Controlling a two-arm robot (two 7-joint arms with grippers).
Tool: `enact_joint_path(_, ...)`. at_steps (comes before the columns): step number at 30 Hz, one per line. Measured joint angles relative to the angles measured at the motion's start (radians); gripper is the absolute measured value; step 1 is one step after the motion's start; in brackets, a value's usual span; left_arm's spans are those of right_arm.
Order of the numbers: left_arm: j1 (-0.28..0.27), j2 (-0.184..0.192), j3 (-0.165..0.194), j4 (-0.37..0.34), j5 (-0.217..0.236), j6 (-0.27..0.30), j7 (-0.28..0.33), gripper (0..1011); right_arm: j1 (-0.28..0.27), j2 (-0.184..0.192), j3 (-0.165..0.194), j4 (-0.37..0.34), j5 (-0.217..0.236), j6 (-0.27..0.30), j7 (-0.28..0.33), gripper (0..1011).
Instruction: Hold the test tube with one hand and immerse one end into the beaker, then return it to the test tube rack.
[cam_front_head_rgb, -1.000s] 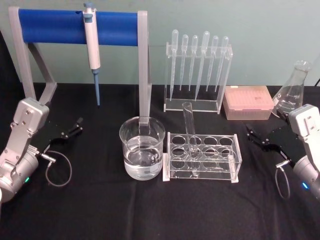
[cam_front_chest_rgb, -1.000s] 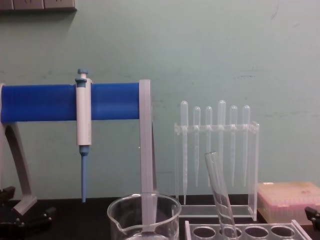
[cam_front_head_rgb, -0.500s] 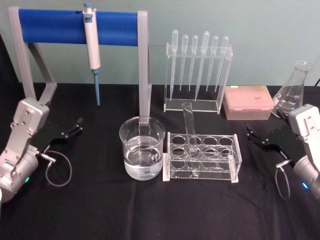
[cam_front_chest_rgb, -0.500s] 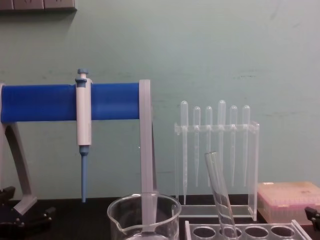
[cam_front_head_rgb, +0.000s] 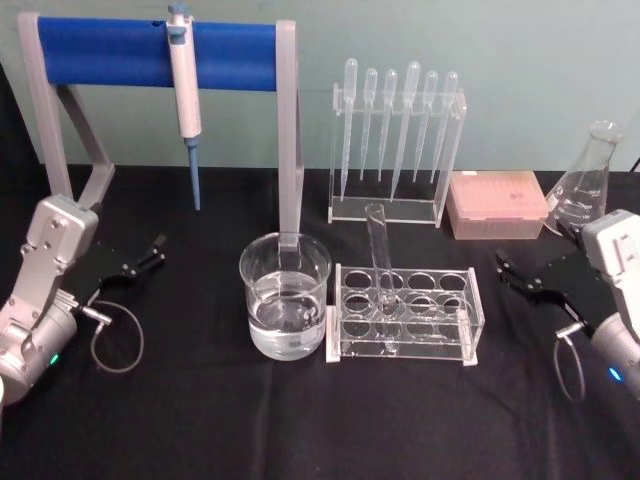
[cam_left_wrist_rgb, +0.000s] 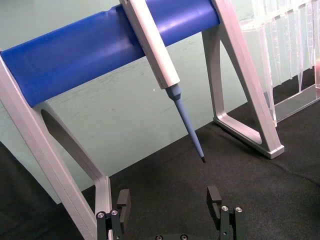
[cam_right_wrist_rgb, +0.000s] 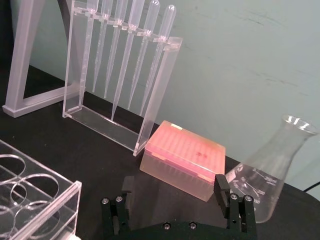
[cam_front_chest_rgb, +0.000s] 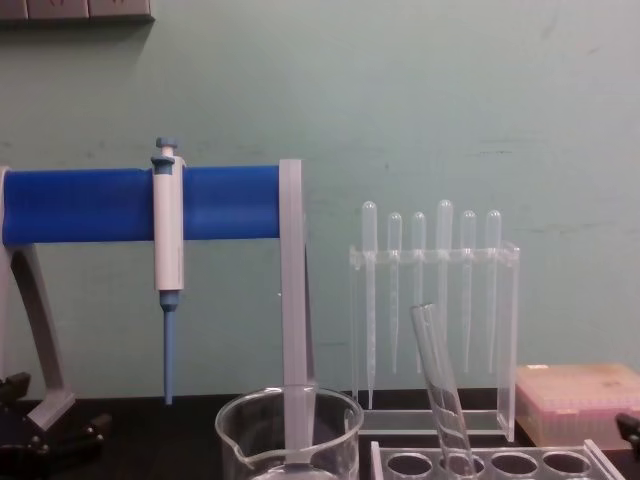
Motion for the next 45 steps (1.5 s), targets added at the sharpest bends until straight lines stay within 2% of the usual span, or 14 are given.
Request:
enact_joint_path(6, 0.000, 0.000, 0.000, 0.000, 0.000, 0.000, 0.000, 1000, -0.084, 0.047, 0.052, -0.089, 0.024, 0.002, 0.016, 1002)
enact_joint_path(7, 0.000, 0.000, 0.000, 0.000, 0.000, 0.000, 0.000, 1000, -0.084, 0.047, 0.052, -0.089, 0.024, 0.002, 0.016, 1002)
enact_joint_path(9, 0.000, 0.000, 0.000, 0.000, 0.000, 0.000, 0.000, 1000, -0.123, 0.068, 0.075, -0.134, 0.042, 0.006, 0.024, 1002)
enact_joint_path(10, 0.000, 0.000, 0.000, 0.000, 0.000, 0.000, 0.000, 1000, -0.154, 0.086, 0.094, -0.175, 0.064, 0.012, 0.036, 1002)
enact_joint_path(12, 0.000, 0.000, 0.000, 0.000, 0.000, 0.000, 0.000, 1000, -0.179, 0.101, 0.109, -0.213, 0.091, 0.018, 0.055, 1002)
enact_joint_path(15, 0.000, 0.000, 0.000, 0.000, 0.000, 0.000, 0.000, 1000, -0.225, 0.134, 0.125, -0.302, 0.158, 0.045, 0.139, 1003)
enact_joint_path(16, 0.000, 0.000, 0.000, 0.000, 0.000, 0.000, 0.000, 1000, -0.225, 0.134, 0.125, -0.302, 0.158, 0.045, 0.139, 1003)
enact_joint_path(19, 0.000, 0.000, 0.000, 0.000, 0.000, 0.000, 0.000, 1000, -0.222, 0.146, 0.107, -0.353, 0.220, 0.083, 0.252, 1002)
enact_joint_path(21, 0.000, 0.000, 0.000, 0.000, 0.000, 0.000, 0.000, 1000, -0.209, 0.144, 0.093, -0.362, 0.234, 0.102, 0.288, 1002)
enact_joint_path(25, 0.000, 0.000, 0.000, 0.000, 0.000, 0.000, 0.000, 1000, -0.145, 0.114, 0.041, -0.368, 0.231, 0.157, 0.366, 1002)
enact_joint_path(28, 0.000, 0.000, 0.000, 0.000, 0.000, 0.000, 0.000, 1000, -0.108, 0.090, 0.014, -0.357, 0.210, 0.182, 0.386, 1002)
enact_joint_path(32, 0.000, 0.000, 0.000, 0.000, 0.000, 0.000, 0.000, 1000, -0.042, 0.037, -0.024, -0.323, 0.170, 0.221, 0.400, 1003)
enact_joint_path(37, 0.000, 0.000, 0.000, 0.000, 0.000, 0.000, 0.000, 1000, 0.012, -0.017, -0.039, -0.289, 0.137, 0.251, 0.398, 1002)
enact_joint_path(45, 0.000, 0.000, 0.000, 0.000, 0.000, 0.000, 0.000, 1000, 0.053, -0.081, -0.039, -0.248, 0.115, 0.284, 0.382, 1002)
